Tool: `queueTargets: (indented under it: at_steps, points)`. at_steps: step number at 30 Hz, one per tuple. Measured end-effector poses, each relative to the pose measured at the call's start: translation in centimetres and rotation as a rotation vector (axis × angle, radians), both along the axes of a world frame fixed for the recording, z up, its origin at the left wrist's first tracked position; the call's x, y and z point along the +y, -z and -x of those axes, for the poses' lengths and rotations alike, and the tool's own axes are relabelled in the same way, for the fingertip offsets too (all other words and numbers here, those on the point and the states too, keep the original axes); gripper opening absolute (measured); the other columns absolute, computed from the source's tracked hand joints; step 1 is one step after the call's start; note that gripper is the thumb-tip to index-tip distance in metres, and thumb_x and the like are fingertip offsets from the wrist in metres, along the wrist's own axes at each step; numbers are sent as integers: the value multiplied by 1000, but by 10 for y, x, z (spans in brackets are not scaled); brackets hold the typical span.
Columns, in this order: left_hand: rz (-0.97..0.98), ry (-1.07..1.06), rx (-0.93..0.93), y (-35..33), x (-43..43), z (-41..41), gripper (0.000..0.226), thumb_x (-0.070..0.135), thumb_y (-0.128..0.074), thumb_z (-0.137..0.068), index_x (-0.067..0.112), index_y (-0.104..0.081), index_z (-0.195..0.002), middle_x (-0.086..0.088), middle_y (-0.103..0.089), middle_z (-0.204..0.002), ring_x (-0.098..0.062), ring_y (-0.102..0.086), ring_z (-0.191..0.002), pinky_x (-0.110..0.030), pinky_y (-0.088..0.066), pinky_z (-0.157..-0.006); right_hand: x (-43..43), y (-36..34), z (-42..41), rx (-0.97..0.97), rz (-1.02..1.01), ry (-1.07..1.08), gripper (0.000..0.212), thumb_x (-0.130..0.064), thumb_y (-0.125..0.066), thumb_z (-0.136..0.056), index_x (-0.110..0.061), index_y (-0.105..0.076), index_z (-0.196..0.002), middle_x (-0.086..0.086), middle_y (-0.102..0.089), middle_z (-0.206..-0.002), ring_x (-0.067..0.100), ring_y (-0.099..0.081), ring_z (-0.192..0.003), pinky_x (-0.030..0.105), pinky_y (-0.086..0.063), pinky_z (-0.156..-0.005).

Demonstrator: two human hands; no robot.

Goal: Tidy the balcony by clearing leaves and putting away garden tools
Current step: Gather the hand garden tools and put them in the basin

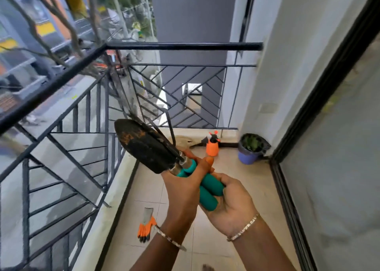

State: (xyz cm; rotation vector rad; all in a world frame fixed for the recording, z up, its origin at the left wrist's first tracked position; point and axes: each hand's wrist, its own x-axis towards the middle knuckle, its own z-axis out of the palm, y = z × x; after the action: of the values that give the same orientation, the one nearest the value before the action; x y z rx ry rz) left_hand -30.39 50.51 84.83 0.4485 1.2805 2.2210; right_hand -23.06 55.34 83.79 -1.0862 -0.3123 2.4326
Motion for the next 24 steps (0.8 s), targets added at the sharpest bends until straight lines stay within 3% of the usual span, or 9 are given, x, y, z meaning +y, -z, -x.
queueTargets:
  at_steps: [2,6,11,12,14,16,17,21,24]
  points:
    - [6,-60,-15,-2,30,12,57,1,-78,-69,-7,-45,-116,-7,-63,-76,-25,-66,-72,-42,-59,-74,35,-1,17,-15,4,-44,35,-14,-55,-82,2,-64,-112,26,-66,-109,34,-66,-89,43,-52,-88]
    - [41,-164,13,1,72,40,34,-9,-69,-80,6,-49,-103,-7,-62,-79,-26,-64,-74,-49,-57,-78,81,9,56,-57,18,-150,43,-15,-54,-85,1,-60,-125,26,-63,-121,37,-64,-106,43,-54,-90]
    - [119,-272,32,16,112,82,27,-7,-72,-79,1,-52,-97,-11,-61,-79,-30,-63,-73,-48,-57,-75,128,24,105,-76,12,-278,39,-15,-51,-86,0,-62,-120,22,-67,-94,29,-67,-73,35,-56,-62]
    - [130,-303,4,22,124,93,30,-6,-74,-78,-1,-52,-99,-12,-60,-79,-32,-62,-73,-47,-57,-74,139,30,117,-95,13,-300,39,-15,-50,-86,0,-62,-121,22,-67,-93,29,-68,-73,35,-56,-62]
    - [155,-354,-58,35,145,115,33,-3,-76,-76,-2,-53,-99,-16,-58,-80,-34,-60,-72,-44,-57,-72,158,37,137,-128,-2,-334,44,-15,-54,-83,0,-61,-125,26,-67,-109,34,-68,-89,41,-58,-79]
    - [155,-410,-190,49,170,143,36,-2,-75,-76,-1,-52,-103,-20,-57,-80,-33,-60,-70,-41,-56,-67,183,46,159,-143,-29,-358,49,-14,-59,-78,-1,-62,-125,27,-63,-123,37,-65,-104,46,-52,-96]
    - [153,-440,-272,57,184,160,35,-4,-73,-77,1,-52,-105,-20,-57,-77,-30,-60,-66,-37,-56,-62,198,51,172,-152,-44,-369,48,-14,-62,-77,-3,-64,-123,25,-63,-124,37,-64,-107,48,-51,-97]
    - [165,-439,-626,82,234,221,16,2,-68,-81,3,-55,-91,-13,-59,-65,-19,-58,-50,-27,-51,-49,255,60,218,-214,-124,-451,35,-14,-65,-82,-8,-68,-117,17,-62,-120,35,-61,-111,49,-53,-92]
    - [175,-361,-834,98,272,269,14,13,-66,-85,8,-56,-78,-5,-60,-59,-18,-60,-52,-30,-52,-54,295,58,256,-214,-209,-543,23,-8,-57,-88,-7,-67,-109,15,-65,-110,27,-63,-94,40,-54,-82]
